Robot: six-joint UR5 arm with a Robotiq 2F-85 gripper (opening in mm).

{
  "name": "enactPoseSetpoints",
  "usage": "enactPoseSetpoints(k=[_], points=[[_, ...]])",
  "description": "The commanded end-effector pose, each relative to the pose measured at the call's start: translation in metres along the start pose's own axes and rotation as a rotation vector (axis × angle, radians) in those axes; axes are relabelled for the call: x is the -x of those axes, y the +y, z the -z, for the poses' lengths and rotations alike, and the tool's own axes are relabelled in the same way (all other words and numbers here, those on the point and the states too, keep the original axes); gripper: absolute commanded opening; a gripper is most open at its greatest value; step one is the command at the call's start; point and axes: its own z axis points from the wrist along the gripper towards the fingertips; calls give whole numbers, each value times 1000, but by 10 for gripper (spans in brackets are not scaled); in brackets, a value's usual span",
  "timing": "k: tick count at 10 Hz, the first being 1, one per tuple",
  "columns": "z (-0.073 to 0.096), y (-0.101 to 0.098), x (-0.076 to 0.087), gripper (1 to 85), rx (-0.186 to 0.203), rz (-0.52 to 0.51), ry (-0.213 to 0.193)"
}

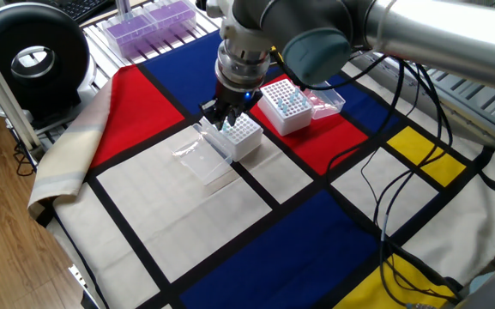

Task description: Transfer all medium pipette tips from one holder to another

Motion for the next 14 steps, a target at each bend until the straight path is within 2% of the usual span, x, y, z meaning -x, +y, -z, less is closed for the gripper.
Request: enactPoseSetpoints(k=[1, 5, 12, 14], points=[[-4, 0, 1, 297, 12, -14, -12], [-6, -3, 1, 253, 3, -27, -13], [-2, -5, 4, 50, -23, -109, -15], [-1, -6, 5, 23, -27, -116, -12]])
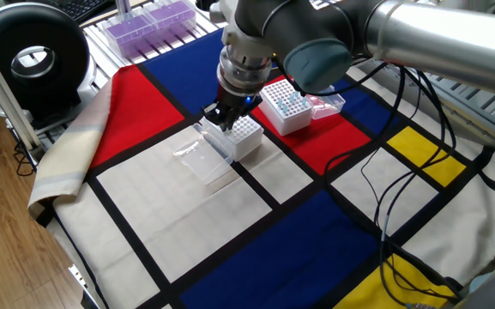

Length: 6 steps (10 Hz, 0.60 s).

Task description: Transfer all medium pipette tips from one holder to another

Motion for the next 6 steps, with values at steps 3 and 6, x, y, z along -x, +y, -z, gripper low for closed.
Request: enactPoseSetpoints(k=[3, 6], points=[[10, -4, 5, 10, -16, -34, 15], [20, -5, 8, 10, -28, -39, 30]])
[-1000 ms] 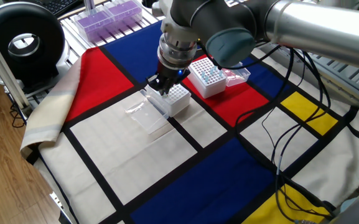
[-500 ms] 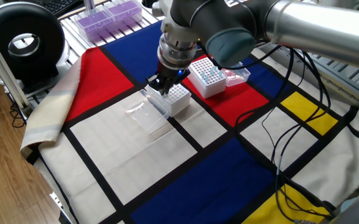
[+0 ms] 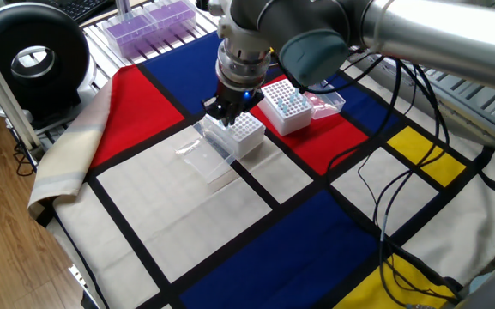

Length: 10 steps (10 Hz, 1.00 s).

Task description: Transfer all medium pipette tips from one holder to another

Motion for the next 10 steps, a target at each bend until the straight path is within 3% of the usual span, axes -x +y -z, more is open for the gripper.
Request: enactPoseSetpoints(k=[1, 10], points=[[11, -1, 4, 10, -8, -16, 15], [53, -10, 10, 10, -67, -26, 76]])
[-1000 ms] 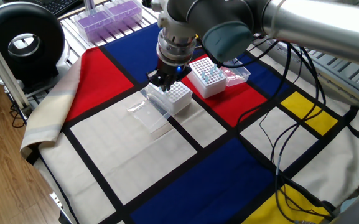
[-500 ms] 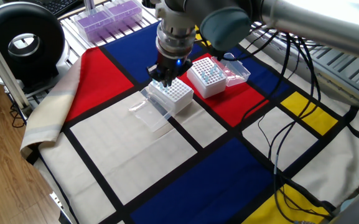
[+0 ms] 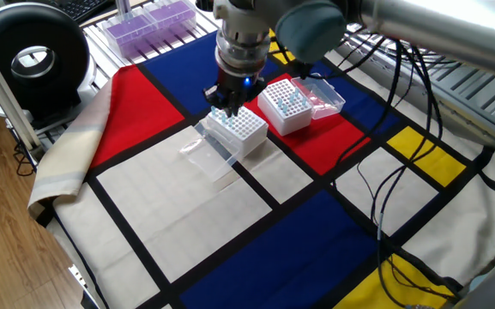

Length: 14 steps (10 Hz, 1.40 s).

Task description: Transfer all medium pipette tips from one holder to another

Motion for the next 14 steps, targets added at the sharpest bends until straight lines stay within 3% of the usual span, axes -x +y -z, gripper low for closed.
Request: enactPoseSetpoints(k=[1, 4, 7, 11, 14], points=[[18, 0, 2, 10, -7, -11, 24], [24, -6, 8, 10, -12, 2, 39], [36, -31, 25, 10, -36, 72, 62], [28, -65, 43, 10, -26, 128, 48], [28, -78, 50, 10, -12, 150, 53]])
